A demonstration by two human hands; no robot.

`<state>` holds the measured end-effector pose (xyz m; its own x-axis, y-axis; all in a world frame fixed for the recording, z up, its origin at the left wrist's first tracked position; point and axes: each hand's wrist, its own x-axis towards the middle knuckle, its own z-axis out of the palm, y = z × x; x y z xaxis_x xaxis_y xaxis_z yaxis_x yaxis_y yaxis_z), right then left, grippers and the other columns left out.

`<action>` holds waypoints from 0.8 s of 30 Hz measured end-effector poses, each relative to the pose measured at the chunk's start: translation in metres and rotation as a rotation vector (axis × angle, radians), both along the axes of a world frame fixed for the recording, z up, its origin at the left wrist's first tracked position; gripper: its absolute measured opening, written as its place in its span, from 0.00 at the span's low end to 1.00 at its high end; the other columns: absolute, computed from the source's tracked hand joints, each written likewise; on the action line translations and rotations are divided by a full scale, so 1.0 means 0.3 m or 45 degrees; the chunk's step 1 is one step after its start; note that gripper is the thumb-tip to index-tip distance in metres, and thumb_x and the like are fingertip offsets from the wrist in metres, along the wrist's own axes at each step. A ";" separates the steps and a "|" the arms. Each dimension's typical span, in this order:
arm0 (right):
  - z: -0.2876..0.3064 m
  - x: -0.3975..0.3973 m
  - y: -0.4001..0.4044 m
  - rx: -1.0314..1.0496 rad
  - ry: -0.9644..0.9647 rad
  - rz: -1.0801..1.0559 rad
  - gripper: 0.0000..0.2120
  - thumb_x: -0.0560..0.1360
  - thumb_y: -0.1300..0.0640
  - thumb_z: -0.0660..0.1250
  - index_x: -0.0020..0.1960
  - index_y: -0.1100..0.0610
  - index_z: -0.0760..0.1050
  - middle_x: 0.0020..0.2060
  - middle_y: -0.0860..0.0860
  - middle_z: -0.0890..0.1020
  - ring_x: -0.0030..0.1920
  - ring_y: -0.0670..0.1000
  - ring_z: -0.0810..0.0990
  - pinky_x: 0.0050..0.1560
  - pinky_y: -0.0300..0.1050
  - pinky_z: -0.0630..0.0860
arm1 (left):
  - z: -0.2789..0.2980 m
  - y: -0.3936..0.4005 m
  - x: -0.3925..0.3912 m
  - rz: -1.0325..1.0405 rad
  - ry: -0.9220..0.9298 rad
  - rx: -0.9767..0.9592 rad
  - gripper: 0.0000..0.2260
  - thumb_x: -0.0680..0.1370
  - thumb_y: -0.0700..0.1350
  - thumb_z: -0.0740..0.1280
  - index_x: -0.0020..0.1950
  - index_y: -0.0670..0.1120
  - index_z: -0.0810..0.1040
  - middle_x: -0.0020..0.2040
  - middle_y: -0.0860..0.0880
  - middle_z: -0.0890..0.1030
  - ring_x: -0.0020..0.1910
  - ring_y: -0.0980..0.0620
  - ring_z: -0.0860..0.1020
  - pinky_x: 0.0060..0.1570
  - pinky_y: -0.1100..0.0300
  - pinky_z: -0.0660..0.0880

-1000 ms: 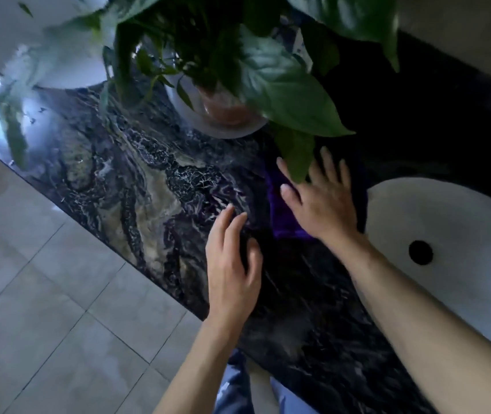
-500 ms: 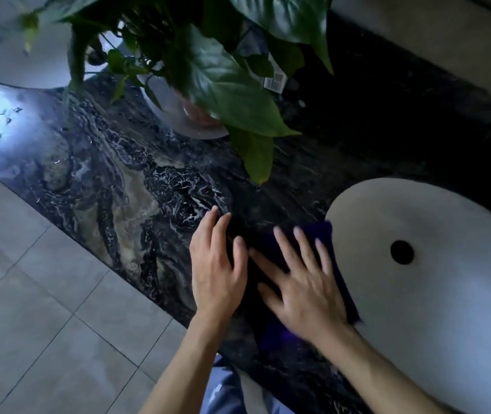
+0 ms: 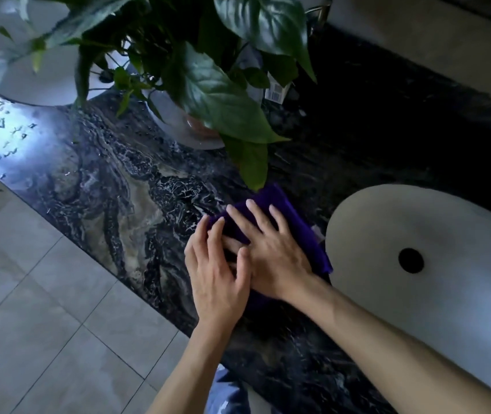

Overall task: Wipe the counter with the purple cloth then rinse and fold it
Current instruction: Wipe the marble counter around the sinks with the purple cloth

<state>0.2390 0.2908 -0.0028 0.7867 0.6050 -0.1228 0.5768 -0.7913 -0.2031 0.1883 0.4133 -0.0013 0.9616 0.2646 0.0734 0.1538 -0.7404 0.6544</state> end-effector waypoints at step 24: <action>-0.010 0.669 -0.422 -0.118 -0.074 -0.451 0.28 0.80 0.33 0.45 0.79 0.33 0.55 0.82 0.47 0.57 0.82 0.57 0.53 0.78 0.61 0.49 | -0.012 -0.339 0.467 -0.250 -0.033 0.097 0.23 0.83 0.54 0.56 0.75 0.44 0.67 0.78 0.39 0.63 0.75 0.40 0.64 0.74 0.46 0.61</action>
<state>0.4397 0.1643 -0.0057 0.9527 0.2821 -0.1132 0.2721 -0.9574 -0.0964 0.3284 0.3116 -0.0049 0.9916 0.0650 0.1114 -0.0145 -0.8021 0.5970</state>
